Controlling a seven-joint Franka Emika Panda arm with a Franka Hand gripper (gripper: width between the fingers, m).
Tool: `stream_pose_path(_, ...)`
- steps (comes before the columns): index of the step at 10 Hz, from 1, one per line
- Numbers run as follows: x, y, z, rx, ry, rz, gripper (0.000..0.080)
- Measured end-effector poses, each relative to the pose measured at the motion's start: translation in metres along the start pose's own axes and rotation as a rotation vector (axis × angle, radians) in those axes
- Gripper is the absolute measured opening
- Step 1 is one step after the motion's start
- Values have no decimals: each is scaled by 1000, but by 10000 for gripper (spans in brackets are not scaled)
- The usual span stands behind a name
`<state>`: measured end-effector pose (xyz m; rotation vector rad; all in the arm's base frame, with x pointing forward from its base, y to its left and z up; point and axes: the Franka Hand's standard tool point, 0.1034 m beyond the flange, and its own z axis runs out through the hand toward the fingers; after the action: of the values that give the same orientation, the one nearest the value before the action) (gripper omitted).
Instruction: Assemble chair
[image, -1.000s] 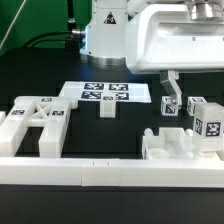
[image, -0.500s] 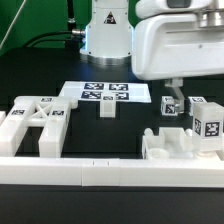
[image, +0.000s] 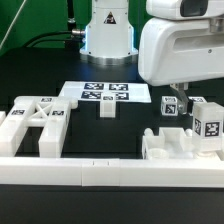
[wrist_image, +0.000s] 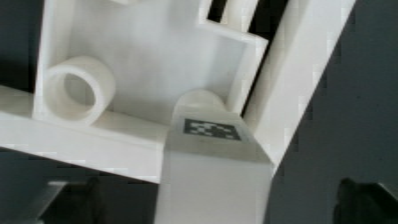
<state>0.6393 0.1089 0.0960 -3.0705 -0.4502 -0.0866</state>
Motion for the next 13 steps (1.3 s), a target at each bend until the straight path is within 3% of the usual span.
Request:
stream_pose_path(3, 6, 2, 4, -5, 29, -4, 619)
stream_pose_path(4, 6, 3, 4, -12, 28, -17, 454)
stream_pose_path(5, 6, 3, 4, -11, 28, -16, 454)
stream_pose_path(6, 6, 3, 4, -11, 28, -16, 318)
stream_pose_path(7, 6, 3, 4, -11, 28, -16, 282)
stream_pose_path(10, 6, 3, 4, -10, 28, 7, 282)
stream_pose_path(13, 9, -3, 6, 42, 72, 395, 282)
